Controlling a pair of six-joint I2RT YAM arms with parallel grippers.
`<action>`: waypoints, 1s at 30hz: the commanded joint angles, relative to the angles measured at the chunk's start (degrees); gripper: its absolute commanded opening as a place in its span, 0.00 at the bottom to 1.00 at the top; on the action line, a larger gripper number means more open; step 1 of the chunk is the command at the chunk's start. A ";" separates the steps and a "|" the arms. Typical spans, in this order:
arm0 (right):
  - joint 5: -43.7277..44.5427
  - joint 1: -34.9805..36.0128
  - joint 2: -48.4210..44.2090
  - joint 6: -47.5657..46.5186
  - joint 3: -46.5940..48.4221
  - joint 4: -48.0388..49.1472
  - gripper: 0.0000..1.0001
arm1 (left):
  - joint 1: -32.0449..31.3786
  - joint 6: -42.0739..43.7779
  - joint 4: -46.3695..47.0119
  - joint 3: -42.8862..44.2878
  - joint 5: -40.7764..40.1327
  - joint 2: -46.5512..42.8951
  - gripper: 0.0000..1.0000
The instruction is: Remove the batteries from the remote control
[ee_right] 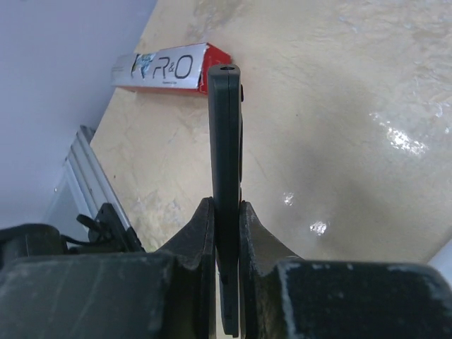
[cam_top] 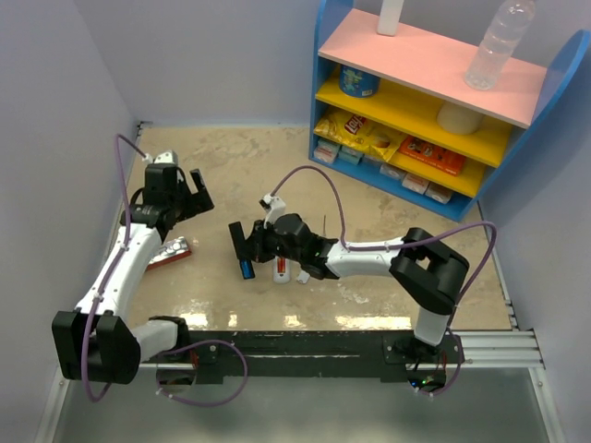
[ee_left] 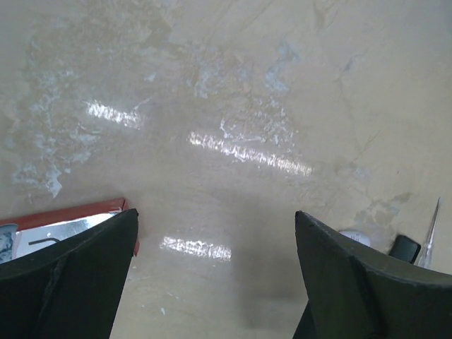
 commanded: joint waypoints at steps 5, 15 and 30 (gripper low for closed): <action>7.71 -0.40 3.32 11.97 0.49 0.45 0.08 | 0.41 2.02 7.27 -7.93 5.08 -3.87 0.93; 11.05 -0.58 6.22 14.87 0.22 -2.28 0.19 | 0.32 3.16 8.77 -9.95 10.62 -4.23 0.92; 19.94 -1.63 -3.96 4.96 3.47 -19.49 0.45 | -0.21 3.78 9.12 -10.57 12.37 -4.23 0.92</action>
